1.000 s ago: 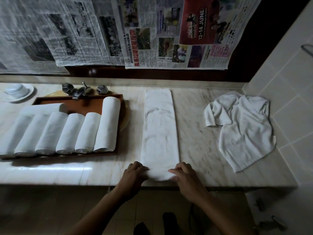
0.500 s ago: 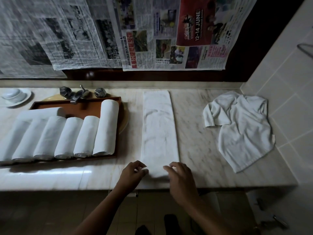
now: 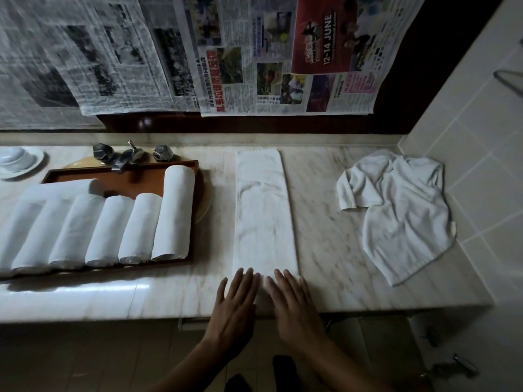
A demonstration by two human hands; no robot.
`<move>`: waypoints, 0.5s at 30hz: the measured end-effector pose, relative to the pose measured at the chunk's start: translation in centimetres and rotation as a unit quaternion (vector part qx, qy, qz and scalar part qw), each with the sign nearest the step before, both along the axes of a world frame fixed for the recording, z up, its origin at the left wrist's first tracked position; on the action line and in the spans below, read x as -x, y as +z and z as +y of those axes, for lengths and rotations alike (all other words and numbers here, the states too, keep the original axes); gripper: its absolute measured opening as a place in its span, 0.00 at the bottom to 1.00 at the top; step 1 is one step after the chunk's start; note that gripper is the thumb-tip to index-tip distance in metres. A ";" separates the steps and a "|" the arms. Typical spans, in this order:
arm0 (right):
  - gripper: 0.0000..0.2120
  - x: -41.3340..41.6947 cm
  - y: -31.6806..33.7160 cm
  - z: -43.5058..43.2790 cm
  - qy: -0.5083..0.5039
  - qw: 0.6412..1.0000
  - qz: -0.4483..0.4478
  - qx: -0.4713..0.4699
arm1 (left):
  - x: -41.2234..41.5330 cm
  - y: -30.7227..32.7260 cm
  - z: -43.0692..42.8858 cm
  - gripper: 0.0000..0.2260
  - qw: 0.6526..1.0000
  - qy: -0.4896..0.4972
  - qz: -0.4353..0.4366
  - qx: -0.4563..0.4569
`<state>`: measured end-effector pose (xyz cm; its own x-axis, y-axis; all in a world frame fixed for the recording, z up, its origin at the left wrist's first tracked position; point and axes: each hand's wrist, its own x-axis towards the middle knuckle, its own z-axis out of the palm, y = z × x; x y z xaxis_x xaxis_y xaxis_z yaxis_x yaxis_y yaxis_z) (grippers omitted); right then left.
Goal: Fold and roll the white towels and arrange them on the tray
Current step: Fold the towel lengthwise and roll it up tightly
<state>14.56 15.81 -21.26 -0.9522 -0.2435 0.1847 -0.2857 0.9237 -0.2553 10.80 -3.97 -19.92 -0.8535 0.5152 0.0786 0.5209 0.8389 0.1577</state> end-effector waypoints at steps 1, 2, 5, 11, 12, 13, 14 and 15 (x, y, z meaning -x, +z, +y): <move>0.31 0.5 0.1 0.0 -0.001 1.000 -0.005 -0.007 | 0.1 -0.2 -0.2 0.31 1.000 0.002 -0.010 0.012; 0.31 1.0 0.0 0.1 0.000 1.000 -0.012 -0.014 | 0.5 -0.3 -0.3 0.31 1.000 0.002 -0.019 0.023; 0.32 2.6 0.0 1.0 0.009 0.999 -0.034 -0.029 | 2.1 -0.2 -0.4 0.31 0.998 -0.011 -0.045 0.033; 0.37 4.2 0.9 2.3 0.044 0.997 -0.061 -0.028 | 4.8 0.4 -0.9 0.36 0.992 -0.040 -0.110 0.046; 0.37 4.2 0.9 2.5 0.051 0.996 -0.065 -0.025 | 4.9 0.5 -1.1 0.36 0.991 -0.046 -0.118 0.046; 0.37 4.1 0.9 2.7 0.056 0.996 -0.066 -0.019 | 4.9 0.6 -1.3 0.36 0.990 -0.051 -0.120 0.046; 0.37 3.9 0.8 2.9 0.059 0.996 -0.069 -0.012 | 4.8 0.7 -1.4 0.36 0.991 -0.056 -0.116 0.044; 0.36 3.6 0.9 3.1 0.061 0.996 -0.070 -0.005 | 4.7 0.8 -1.6 0.37 0.991 -0.061 -0.112 0.042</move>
<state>10.95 18.93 -20.37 -0.9314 -0.3606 0.0495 -0.3589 0.8869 -0.2908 6.14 -5.60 -19.11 -0.7757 0.6119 -0.1542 0.5786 0.7872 0.2133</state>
